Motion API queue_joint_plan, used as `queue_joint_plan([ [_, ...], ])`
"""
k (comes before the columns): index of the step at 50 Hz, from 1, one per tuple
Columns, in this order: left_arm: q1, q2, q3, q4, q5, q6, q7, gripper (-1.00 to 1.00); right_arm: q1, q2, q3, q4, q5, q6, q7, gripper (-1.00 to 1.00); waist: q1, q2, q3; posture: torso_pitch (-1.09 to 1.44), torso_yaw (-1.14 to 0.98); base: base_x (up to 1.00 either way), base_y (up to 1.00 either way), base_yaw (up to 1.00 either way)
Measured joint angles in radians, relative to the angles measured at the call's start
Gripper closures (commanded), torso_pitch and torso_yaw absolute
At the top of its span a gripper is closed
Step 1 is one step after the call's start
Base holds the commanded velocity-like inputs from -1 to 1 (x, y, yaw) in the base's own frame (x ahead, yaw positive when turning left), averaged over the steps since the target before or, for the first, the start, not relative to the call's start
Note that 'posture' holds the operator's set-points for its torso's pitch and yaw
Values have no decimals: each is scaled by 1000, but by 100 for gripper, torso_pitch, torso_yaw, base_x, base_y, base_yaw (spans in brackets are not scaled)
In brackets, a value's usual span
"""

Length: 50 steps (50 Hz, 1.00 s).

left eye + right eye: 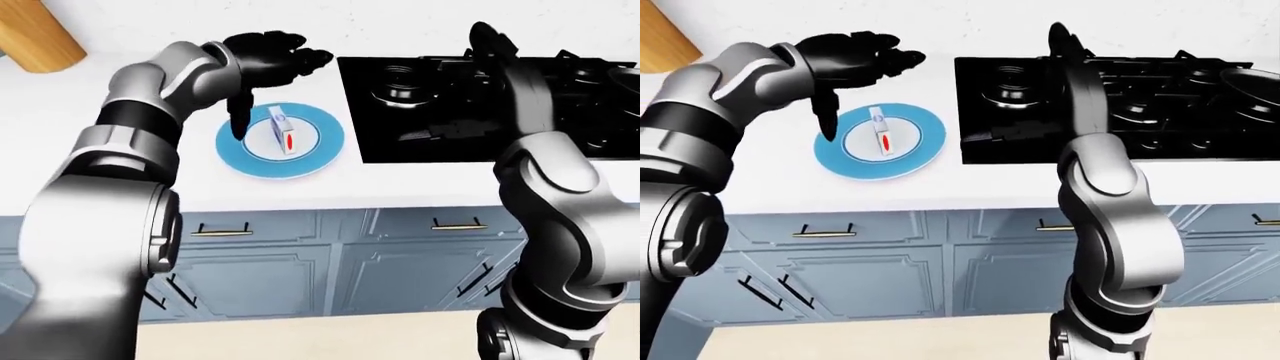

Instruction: Pick the cream cheese stick from the plate and place it in the pan.

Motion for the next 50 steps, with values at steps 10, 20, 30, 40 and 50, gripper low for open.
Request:
queue_joint_plan([
  [10, 23, -30, 22, 5, 161, -33, 101, -100, 8, 3, -2, 0, 3, -11, -3, -100, -2, 5, -3, 0, 0, 0, 0, 0],
  [20, 31, -31, 6, 13, 322, -66, 193, -89, 19, 8, 7, 6, 2, -23, -5, -100, -4, 6, -2, 0, 0, 0, 0, 0],
  [30, 18, -42, 34, 14, 415, -74, 209, -59, 10, 7, 5, 0, 5, -22, -3, -100, -3, 6, -5, 0, 0, 0, 0, 0],
  [40, 18, -54, 44, 21, 490, -90, 253, -47, 14, 9, 9, 1, 1, -22, -2, -100, -4, 7, -3, 0, 0, 0, 0, 0],
  [50, 26, -67, 74, 22, 507, -102, 227, -25, 17, 8, 6, -2, 0, -23, 1, -100, -4, 9, -6, 0, 0, 0, 0, 0],
])
